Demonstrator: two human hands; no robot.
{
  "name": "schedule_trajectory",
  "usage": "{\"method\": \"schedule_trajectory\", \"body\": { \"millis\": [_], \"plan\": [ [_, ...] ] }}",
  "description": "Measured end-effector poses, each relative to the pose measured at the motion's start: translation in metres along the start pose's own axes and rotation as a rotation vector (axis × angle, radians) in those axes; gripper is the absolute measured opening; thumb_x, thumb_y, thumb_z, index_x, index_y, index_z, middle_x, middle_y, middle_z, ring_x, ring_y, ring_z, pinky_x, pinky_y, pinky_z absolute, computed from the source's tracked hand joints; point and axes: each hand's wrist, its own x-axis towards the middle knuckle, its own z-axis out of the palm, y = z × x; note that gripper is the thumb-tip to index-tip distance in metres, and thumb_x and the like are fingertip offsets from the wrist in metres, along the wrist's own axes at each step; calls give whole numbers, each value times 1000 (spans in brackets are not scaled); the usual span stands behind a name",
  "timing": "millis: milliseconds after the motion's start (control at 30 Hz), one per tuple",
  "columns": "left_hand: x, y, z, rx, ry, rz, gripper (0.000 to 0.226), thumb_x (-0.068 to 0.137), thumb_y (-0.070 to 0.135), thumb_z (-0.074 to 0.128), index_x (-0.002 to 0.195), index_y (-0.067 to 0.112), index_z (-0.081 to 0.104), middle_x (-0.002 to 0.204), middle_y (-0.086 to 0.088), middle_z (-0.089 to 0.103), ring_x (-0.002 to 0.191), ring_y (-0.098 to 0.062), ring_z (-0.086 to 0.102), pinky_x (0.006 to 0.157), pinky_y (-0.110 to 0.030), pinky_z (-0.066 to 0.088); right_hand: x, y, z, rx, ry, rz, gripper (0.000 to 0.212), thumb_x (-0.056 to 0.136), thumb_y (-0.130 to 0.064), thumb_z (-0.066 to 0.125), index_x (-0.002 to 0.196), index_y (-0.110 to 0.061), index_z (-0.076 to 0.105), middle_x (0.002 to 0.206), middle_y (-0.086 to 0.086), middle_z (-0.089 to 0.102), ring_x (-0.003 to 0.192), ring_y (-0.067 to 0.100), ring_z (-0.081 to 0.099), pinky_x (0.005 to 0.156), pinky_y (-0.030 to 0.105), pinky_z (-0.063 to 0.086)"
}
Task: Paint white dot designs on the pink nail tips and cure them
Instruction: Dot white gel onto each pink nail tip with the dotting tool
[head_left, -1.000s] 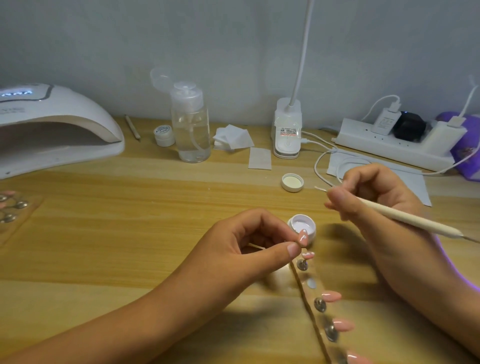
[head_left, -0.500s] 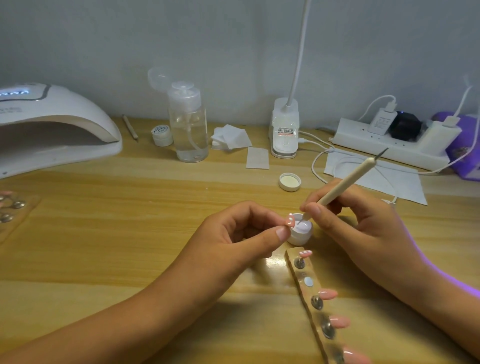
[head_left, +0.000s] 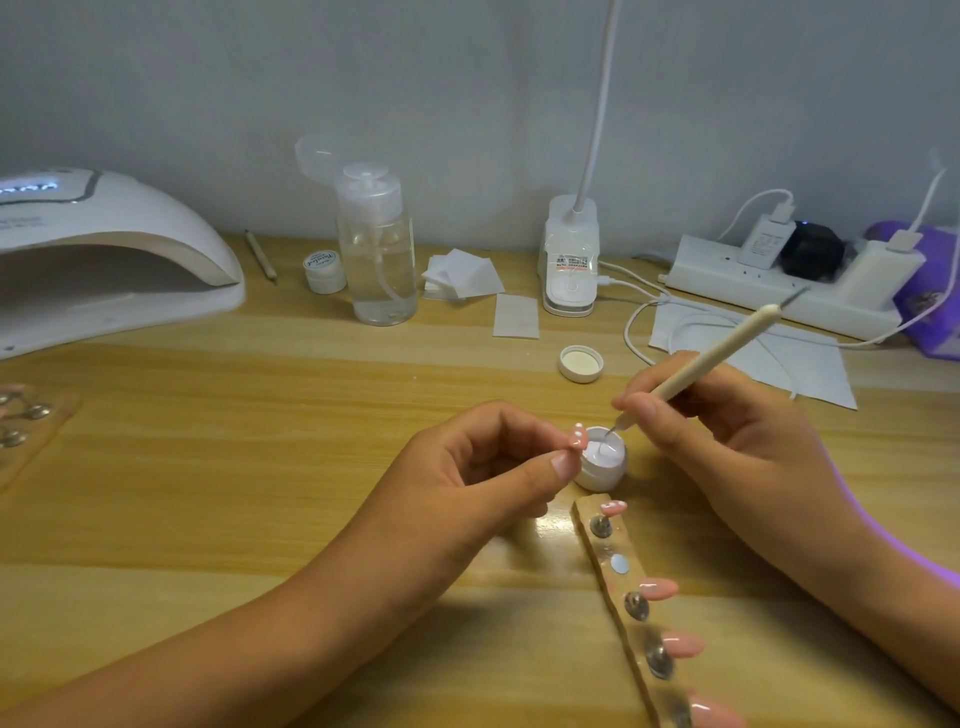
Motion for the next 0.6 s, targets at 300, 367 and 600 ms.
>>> {"method": "schedule_trajectory", "body": {
  "millis": [300, 367, 600],
  "plan": [
    [-1, 0, 0, 28, -46, 8, 9, 76, 21, 69, 77, 30, 71, 73, 13, 66, 67, 1, 57, 64, -11, 46, -4, -2, -5, 527, 105, 133, 30, 63, -42, 85, 77, -26, 63, 73, -4, 60, 75, 9, 57, 79, 27, 45],
    [-1, 0, -1, 45, -61, 19, 8, 75, 23, 74, 78, 30, 71, 75, 13, 67, 68, 1, 57, 65, -11, 45, -7, -3, -4, 618, 48, 143, 28, 64, -35, 84, 73, -24, 60, 70, -3, 57, 71, 9, 55, 81, 31, 45],
    [-1, -4, -1, 70, -93, 41, 7, 72, 32, 72, 79, 31, 72, 78, 14, 68, 72, 2, 59, 66, -10, 45, -12, -16, 5, 725, -55, 113, 18, 77, -15, 66, 65, -19, 53, 58, -1, 49, 53, 7, 50, 82, 36, 56]
  ]
}}
